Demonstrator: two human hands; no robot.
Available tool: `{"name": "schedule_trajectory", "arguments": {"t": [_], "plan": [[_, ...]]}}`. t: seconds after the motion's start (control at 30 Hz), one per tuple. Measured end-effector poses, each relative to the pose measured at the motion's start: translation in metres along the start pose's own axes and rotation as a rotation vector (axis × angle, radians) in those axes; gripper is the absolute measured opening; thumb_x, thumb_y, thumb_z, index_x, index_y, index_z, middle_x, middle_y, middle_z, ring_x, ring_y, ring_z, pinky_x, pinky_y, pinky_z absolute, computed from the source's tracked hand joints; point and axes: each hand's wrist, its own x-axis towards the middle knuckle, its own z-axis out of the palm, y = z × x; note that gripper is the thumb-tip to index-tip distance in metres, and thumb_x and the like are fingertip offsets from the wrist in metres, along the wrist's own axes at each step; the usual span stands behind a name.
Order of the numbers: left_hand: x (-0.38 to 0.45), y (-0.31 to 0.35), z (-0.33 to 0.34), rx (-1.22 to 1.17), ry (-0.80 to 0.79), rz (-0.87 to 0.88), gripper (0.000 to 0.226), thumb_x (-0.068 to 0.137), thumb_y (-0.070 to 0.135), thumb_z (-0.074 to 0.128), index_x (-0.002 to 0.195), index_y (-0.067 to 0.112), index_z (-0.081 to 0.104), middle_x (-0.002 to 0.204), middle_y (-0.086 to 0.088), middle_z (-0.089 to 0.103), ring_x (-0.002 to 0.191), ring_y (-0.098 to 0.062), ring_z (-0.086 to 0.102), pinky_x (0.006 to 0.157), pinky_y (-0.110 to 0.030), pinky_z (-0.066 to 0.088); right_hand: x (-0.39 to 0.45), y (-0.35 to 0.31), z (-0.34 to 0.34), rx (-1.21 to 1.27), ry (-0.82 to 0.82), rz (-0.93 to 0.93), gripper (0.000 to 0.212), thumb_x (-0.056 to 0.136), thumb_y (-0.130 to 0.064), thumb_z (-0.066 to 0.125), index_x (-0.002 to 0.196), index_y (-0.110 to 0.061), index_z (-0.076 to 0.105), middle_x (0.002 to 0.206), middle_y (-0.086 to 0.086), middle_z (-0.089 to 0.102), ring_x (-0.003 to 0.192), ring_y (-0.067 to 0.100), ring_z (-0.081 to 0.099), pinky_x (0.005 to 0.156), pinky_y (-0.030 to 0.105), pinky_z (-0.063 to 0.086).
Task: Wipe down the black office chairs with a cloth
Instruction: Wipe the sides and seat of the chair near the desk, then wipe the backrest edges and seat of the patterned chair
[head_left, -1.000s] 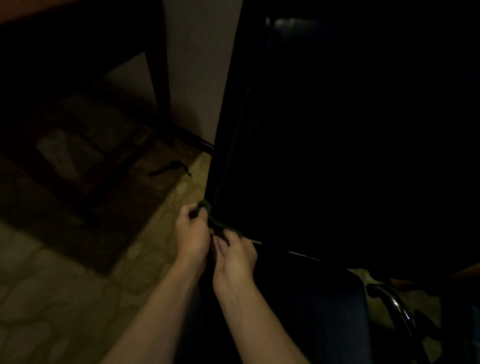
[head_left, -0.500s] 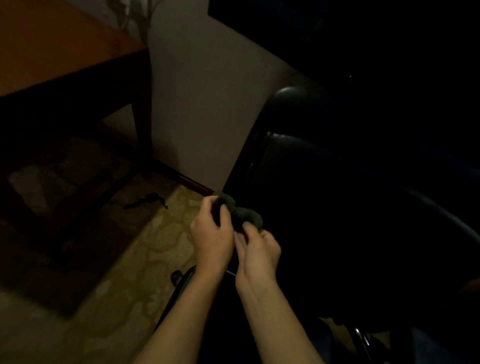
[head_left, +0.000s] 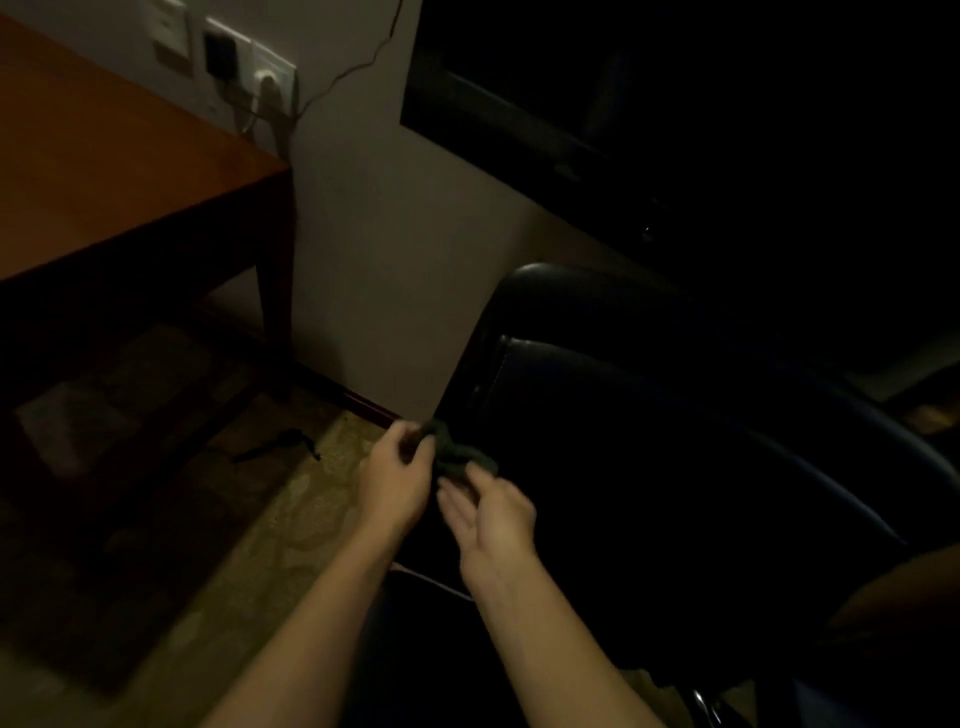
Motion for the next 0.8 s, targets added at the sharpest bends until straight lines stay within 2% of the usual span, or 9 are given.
{"name": "schedule_trajectory", "arguments": {"t": [0.1, 0.23, 0.37, 0.43, 0.53, 0.6, 0.67, 0.7, 0.8], "plan": [[0.009, 0.068, 0.003, 0.042, 0.059, 0.108, 0.006, 0.092, 0.028, 0.06, 0.095, 0.024, 0.064, 0.093, 0.002, 0.07, 0.094, -0.022, 0.063, 0.081, -0.031, 0.047, -0.007, -0.058, 0.02, 0.049, -0.053, -0.085, 0.032, 0.096, -0.004, 0.054, 0.127, 0.0, 0.052, 0.101, 0.02, 0.066, 0.078, 0.025, 0.066, 0.062, 0.03, 0.055], [0.005, 0.114, 0.007, 0.122, 0.074, 0.199, 0.01, 0.092, 0.033, 0.059, 0.095, 0.025, 0.064, 0.094, 0.002, 0.071, 0.095, -0.022, 0.064, 0.082, -0.033, 0.047, -0.019, -0.115, 0.029, 0.007, -0.045, -0.098, 0.018, 0.095, -0.004, 0.056, 0.112, 0.0, 0.06, 0.083, 0.016, 0.064, 0.073, 0.025, 0.064, 0.062, 0.03, 0.054], [-0.005, 0.114, 0.0, 0.031, 0.005, 0.177, 0.009, 0.094, 0.028, 0.058, 0.097, 0.021, 0.064, 0.092, 0.002, 0.067, 0.096, -0.022, 0.064, 0.08, -0.029, 0.046, -0.028, -0.114, 0.017, -0.087, -0.121, -0.109, 0.019, 0.093, -0.008, 0.061, 0.112, -0.009, 0.06, 0.096, 0.012, 0.067, 0.082, 0.021, 0.064, 0.062, 0.029, 0.054], [-0.014, 0.12, -0.006, 0.045, -0.011, 0.189, 0.013, 0.095, 0.028, 0.056, 0.1, 0.018, 0.062, 0.104, -0.004, 0.064, 0.102, -0.024, 0.06, 0.09, -0.034, 0.048, -0.034, -0.11, 0.009, -0.144, -0.138, -0.155, 0.024, 0.091, -0.011, 0.063, 0.115, -0.011, 0.061, 0.106, 0.011, 0.068, 0.09, 0.02, 0.065, 0.064, 0.028, 0.054], [-0.032, 0.137, -0.017, 0.158, 0.032, 0.262, 0.013, 0.095, 0.028, 0.055, 0.1, 0.017, 0.06, 0.124, -0.008, 0.047, 0.119, -0.026, 0.043, 0.104, -0.036, 0.035, -0.051, -0.115, -0.007, -0.234, -0.125, -0.231, 0.02, 0.091, -0.016, 0.064, 0.111, -0.015, 0.062, 0.107, 0.005, 0.069, 0.092, 0.017, 0.065, 0.067, 0.025, 0.053], [-0.044, 0.149, -0.024, 0.133, 0.012, 0.333, 0.011, 0.096, 0.026, 0.056, 0.098, 0.015, 0.059, 0.115, -0.005, 0.055, 0.11, -0.021, 0.051, 0.095, -0.031, 0.043, -0.064, -0.122, -0.022, -0.289, -0.126, -0.334, 0.015, 0.09, -0.018, 0.066, 0.105, -0.017, 0.064, 0.103, 0.003, 0.07, 0.092, 0.016, 0.067, 0.075, 0.027, 0.055], [-0.057, 0.158, -0.029, 0.05, -0.061, 0.346, 0.008, 0.098, 0.024, 0.053, 0.093, 0.018, 0.056, 0.09, 0.003, 0.061, 0.082, -0.001, 0.059, 0.066, -0.01, 0.044, -0.074, -0.126, -0.034, -0.286, -0.133, -0.442, 0.011, 0.089, -0.017, 0.068, 0.099, -0.015, 0.065, 0.099, 0.006, 0.071, 0.09, 0.018, 0.07, 0.082, 0.032, 0.058], [-0.066, 0.164, -0.031, 0.02, -0.096, 0.354, 0.009, 0.099, 0.023, 0.052, 0.092, 0.02, 0.054, 0.083, 0.006, 0.059, 0.073, 0.005, 0.058, 0.057, -0.008, 0.04, -0.083, -0.128, -0.041, -0.258, -0.146, -0.478, 0.01, 0.089, -0.016, 0.068, 0.097, -0.013, 0.065, 0.099, 0.007, 0.072, 0.09, 0.019, 0.07, 0.083, 0.035, 0.058], [-0.094, 0.177, -0.03, -0.058, -0.162, 0.339, 0.01, 0.101, 0.027, 0.049, 0.096, 0.019, 0.053, 0.086, 0.004, 0.059, 0.073, 0.001, 0.056, 0.059, -0.019, 0.042, -0.111, -0.134, -0.063, -0.205, -0.192, -0.558, 0.007, 0.09, -0.015, 0.067, 0.094, -0.012, 0.062, 0.101, 0.011, 0.071, 0.092, 0.022, 0.07, 0.082, 0.034, 0.058]]}}
